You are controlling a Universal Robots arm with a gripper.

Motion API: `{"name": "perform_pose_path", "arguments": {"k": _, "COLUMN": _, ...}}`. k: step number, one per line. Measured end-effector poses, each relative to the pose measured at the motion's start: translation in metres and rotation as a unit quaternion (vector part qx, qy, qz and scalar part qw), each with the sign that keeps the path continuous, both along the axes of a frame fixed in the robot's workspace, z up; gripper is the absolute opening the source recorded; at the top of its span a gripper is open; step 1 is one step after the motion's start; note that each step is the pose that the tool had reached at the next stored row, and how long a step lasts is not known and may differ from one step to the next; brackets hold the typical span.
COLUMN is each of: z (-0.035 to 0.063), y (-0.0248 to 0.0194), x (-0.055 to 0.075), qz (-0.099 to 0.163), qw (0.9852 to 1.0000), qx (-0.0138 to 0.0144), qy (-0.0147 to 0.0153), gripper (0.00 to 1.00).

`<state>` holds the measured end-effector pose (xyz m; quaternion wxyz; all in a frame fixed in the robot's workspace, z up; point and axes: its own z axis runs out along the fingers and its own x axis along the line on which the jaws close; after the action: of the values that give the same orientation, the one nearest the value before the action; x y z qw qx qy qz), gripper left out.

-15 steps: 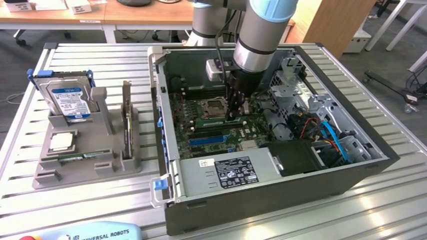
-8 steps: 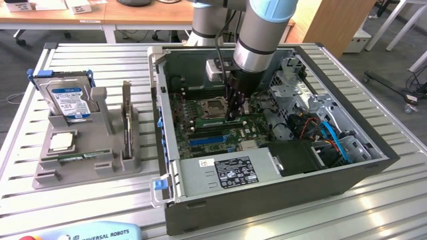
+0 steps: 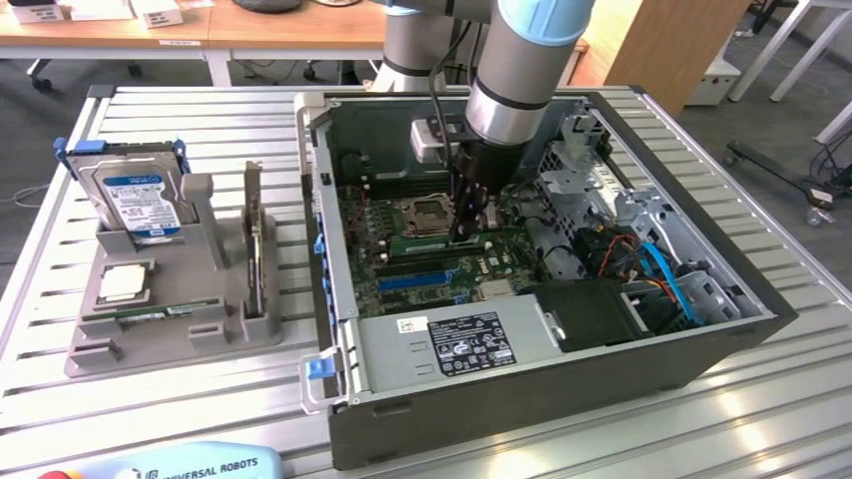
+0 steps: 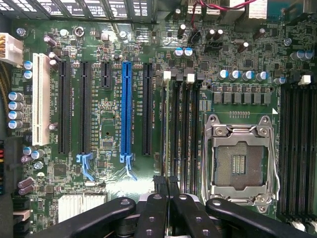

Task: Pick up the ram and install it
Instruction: 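Insert the ram into the slot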

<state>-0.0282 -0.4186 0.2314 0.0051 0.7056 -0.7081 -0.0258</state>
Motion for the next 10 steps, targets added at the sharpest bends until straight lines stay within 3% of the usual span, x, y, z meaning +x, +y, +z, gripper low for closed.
{"name": "perform_pose_path", "arguments": {"k": 10, "z": -0.0017, "y": -0.0001, "x": 0.0004, "qz": 0.000, "qw": 1.0000, "qx": -0.0001, "qy": 0.0001, "gripper": 0.11}}
